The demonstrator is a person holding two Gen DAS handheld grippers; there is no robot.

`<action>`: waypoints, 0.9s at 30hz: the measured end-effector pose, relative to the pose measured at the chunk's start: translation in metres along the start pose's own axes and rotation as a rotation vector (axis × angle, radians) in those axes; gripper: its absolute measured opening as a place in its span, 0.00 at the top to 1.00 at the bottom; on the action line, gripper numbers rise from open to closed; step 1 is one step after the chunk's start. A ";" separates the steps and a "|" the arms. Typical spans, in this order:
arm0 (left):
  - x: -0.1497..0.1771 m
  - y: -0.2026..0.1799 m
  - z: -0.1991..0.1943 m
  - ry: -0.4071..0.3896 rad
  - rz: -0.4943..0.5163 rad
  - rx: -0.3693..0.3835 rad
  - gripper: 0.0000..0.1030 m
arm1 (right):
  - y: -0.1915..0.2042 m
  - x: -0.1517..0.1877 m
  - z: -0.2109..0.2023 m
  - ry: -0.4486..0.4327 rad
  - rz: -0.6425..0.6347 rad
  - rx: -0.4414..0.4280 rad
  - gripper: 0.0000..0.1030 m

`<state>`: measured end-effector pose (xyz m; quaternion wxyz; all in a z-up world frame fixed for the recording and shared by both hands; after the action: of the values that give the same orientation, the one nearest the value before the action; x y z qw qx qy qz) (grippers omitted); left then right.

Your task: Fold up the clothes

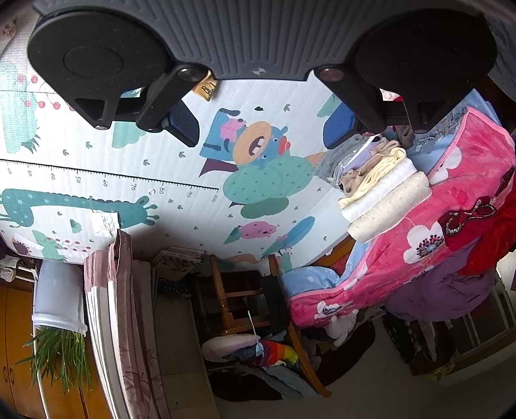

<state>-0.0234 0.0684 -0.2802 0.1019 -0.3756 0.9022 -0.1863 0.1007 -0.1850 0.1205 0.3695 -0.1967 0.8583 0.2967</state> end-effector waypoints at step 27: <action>-0.050 -0.157 0.026 0.311 1.644 -0.088 0.59 | -0.076 0.324 0.148 0.161 0.611 0.144 0.43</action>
<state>0.1199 -0.0044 -0.2365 0.0649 0.4284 0.8987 -0.0670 0.0091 -0.1827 -0.2324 0.2071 0.0740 0.9229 0.3160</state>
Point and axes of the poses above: each gripper's, at about its wrist camera, not at the fingertips, and z roughly the way its jaws point, y to its left, x to its underside, the point moved 1 cm from there along z, roughly the way its jaws point, and after that the axes turned 7 degrees about -x, right-handed, at the moved point
